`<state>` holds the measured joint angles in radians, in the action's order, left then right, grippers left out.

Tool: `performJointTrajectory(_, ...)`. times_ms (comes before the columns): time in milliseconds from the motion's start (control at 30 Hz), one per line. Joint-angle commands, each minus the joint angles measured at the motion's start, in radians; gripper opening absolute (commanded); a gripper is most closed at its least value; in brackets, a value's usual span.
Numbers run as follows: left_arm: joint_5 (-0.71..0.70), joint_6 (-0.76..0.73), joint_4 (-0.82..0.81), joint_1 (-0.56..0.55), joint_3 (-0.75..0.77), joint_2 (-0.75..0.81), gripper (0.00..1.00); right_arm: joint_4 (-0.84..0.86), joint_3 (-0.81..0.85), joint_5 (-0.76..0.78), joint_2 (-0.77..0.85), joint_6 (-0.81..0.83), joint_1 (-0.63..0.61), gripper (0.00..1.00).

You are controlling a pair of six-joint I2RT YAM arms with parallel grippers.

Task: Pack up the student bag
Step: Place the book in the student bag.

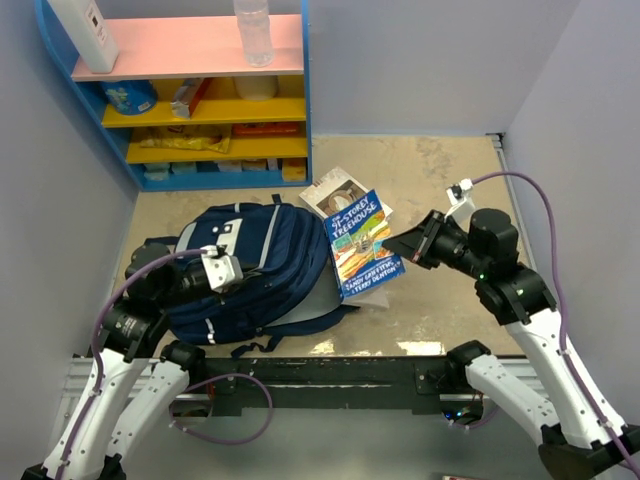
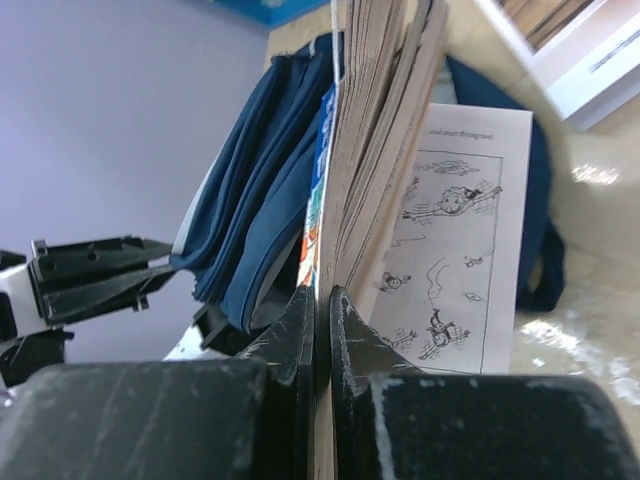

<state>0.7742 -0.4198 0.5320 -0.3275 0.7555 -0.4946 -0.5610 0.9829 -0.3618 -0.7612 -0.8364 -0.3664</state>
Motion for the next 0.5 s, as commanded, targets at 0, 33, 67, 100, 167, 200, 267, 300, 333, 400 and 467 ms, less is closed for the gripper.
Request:
performJointTrajectory(0, 0.028, 0.061, -0.244, 0.002, 0.082, 0.03, 0.0, 0.193, -0.062, -0.011, 0.02, -0.133, -0.1, 0.0)
performJointTrajectory(33, 0.028, 0.073, -0.244, 0.002, 0.087, 0.03, 0.0, 0.208, -0.07, 0.0, 0.01, -0.144, -0.149, 0.0)
performJointTrajectory(67, 0.025, 0.081, -0.248, 0.002, 0.09, 0.024, 0.0, 0.223, -0.075, 0.013, 0.0, -0.156, -0.172, 0.0)
performJointTrajectory(100, 0.022, 0.082, -0.251, 0.002, 0.1, 0.024, 0.0, 0.231, -0.084, 0.029, -0.007, -0.159, -0.193, 0.0)
performJointTrajectory(167, 0.016, 0.087, -0.254, 0.002, 0.114, 0.018, 0.0, 0.265, -0.089, 0.052, -0.045, -0.165, -0.246, 0.0)
performJointTrajectory(200, 0.016, 0.087, -0.251, 0.002, 0.131, 0.014, 0.0, 0.282, -0.092, 0.052, -0.058, -0.168, -0.258, 0.0)
performJointTrajectory(267, 0.02, 0.087, -0.241, 0.002, 0.146, 0.004, 0.0, 0.317, -0.087, 0.057, -0.099, -0.176, -0.279, 0.0)
performJointTrajectory(300, 0.023, 0.085, -0.234, 0.002, 0.157, 0.002, 0.0, 0.331, -0.078, 0.058, -0.113, -0.175, -0.285, 0.0)
performJointTrajectory(333, 0.028, 0.079, -0.227, 0.002, 0.16, 0.002, 0.0, 0.354, -0.072, 0.058, -0.127, -0.176, -0.298, 0.0)
performJointTrajectory(400, 0.037, 0.073, -0.211, 0.002, 0.16, 0.004, 0.0, 0.387, -0.063, 0.05, -0.173, -0.179, -0.305, 0.0)
performJointTrajectory(467, 0.053, 0.072, -0.199, 0.002, 0.16, 0.002, 0.0, 0.446, -0.061, 0.061, -0.203, -0.187, -0.325, 0.0)
